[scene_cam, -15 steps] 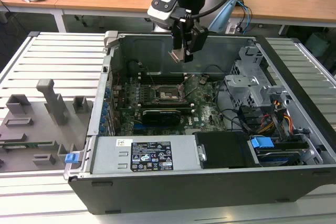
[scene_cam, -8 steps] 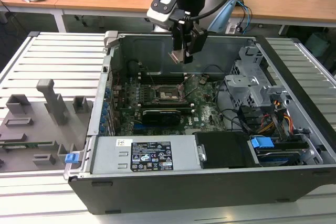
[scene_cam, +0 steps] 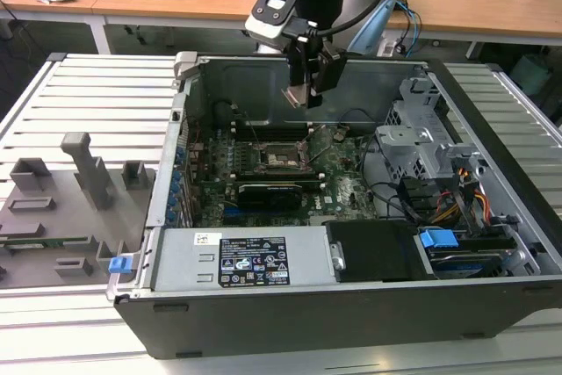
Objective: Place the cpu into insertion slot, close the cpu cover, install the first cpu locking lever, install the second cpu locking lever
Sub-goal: 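Place the cpu into insertion slot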
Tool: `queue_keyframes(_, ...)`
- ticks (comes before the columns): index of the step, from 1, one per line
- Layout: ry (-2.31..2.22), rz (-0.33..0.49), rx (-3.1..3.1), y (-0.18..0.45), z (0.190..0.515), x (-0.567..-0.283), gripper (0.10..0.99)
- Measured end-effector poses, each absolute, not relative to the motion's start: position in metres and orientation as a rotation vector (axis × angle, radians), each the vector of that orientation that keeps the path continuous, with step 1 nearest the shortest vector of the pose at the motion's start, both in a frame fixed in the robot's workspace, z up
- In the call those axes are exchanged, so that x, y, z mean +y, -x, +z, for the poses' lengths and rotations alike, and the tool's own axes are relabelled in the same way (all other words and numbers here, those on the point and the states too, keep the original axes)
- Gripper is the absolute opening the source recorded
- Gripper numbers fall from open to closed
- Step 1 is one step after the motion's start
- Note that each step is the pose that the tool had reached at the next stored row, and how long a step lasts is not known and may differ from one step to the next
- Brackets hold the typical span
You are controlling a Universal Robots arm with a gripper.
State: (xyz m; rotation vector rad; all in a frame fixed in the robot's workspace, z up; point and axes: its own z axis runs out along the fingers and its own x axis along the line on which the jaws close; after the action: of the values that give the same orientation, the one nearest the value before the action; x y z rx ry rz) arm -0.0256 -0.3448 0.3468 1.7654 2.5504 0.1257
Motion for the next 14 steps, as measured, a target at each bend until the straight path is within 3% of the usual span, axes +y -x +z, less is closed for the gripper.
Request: queue_keyframes(14, -1.781, 0.125, 2.538, 0.0257, 0.3417, -0.3448, 0.537)
